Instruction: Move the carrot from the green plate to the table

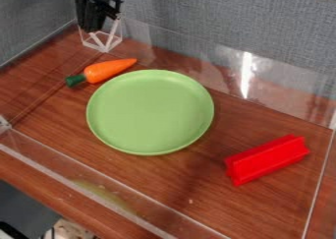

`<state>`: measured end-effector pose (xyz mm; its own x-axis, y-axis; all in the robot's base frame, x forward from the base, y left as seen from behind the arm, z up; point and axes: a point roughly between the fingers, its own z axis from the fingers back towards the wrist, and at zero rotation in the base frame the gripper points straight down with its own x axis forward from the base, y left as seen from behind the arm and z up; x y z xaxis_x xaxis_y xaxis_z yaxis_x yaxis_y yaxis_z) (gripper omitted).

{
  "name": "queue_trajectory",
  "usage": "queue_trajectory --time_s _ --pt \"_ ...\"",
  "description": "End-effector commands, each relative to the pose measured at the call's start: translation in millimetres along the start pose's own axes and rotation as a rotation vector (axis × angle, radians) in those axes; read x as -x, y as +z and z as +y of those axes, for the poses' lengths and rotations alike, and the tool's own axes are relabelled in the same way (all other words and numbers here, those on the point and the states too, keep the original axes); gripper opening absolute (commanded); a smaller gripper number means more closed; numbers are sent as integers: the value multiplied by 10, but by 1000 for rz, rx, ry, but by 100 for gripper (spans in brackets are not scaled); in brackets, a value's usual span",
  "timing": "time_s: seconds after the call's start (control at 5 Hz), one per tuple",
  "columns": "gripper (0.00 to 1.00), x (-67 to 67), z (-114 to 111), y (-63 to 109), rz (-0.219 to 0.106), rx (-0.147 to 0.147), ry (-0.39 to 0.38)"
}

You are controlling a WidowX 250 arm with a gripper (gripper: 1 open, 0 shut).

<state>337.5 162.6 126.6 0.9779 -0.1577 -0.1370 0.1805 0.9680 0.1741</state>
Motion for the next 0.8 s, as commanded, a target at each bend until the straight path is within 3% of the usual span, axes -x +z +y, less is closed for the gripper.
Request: queue_trajectory --time_s 0.0,0.2,0.4,0.6 --pt "100 -37 50 182 -50 -19 8" --pt "100 -43 47 171 -49 -3 5" --pt "0 -36 35 183 -35 -6 11" --pt "0 -27 25 190 -21 -6 17"
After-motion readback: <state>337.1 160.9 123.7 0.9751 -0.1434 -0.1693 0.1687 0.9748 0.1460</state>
